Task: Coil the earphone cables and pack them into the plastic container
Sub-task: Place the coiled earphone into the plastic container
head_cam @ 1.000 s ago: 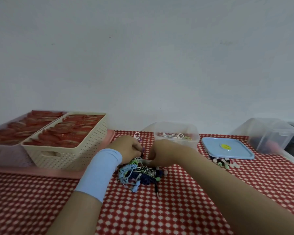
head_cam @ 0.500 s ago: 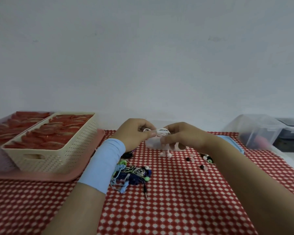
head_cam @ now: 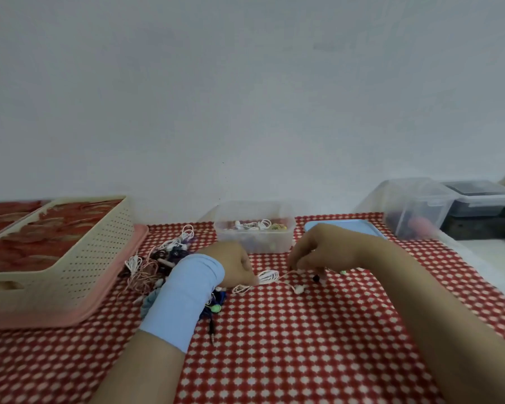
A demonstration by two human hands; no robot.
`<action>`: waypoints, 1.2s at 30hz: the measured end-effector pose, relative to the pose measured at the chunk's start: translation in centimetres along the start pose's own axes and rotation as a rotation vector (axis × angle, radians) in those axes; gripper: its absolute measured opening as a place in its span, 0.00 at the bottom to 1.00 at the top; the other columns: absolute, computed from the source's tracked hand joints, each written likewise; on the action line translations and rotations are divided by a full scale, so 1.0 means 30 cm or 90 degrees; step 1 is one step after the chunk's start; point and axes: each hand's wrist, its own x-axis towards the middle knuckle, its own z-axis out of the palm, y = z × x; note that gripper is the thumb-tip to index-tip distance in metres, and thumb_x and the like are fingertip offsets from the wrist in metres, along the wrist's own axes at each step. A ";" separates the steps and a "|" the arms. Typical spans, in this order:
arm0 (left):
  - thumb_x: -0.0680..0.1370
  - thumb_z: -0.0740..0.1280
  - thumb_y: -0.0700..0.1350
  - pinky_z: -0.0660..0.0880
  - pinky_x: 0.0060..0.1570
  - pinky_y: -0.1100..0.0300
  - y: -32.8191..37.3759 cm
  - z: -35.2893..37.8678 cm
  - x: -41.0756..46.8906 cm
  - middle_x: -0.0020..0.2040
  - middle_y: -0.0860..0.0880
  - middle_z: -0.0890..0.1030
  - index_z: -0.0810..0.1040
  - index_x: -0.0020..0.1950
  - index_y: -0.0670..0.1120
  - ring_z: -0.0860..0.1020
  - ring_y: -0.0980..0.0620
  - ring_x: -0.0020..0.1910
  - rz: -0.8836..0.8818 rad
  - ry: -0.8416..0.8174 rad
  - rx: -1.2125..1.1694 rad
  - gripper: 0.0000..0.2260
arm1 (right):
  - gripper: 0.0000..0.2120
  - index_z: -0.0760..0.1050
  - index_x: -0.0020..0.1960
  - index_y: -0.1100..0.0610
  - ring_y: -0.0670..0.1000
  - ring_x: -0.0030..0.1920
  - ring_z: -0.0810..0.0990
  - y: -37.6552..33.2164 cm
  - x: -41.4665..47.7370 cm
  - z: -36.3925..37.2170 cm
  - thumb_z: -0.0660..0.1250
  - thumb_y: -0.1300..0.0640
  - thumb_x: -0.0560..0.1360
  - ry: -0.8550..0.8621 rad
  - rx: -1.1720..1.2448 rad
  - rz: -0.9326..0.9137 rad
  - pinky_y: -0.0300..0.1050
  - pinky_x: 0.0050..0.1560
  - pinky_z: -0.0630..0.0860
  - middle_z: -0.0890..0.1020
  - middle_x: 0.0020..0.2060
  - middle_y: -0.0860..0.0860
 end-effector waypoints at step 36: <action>0.79 0.65 0.42 0.77 0.38 0.59 0.130 0.051 0.097 0.46 0.44 0.84 0.83 0.49 0.53 0.76 0.51 0.35 0.157 0.159 -0.436 0.08 | 0.04 0.84 0.52 0.52 0.48 0.30 0.82 0.028 -0.013 -0.023 0.72 0.55 0.78 0.219 0.248 0.075 0.37 0.28 0.74 0.87 0.39 0.49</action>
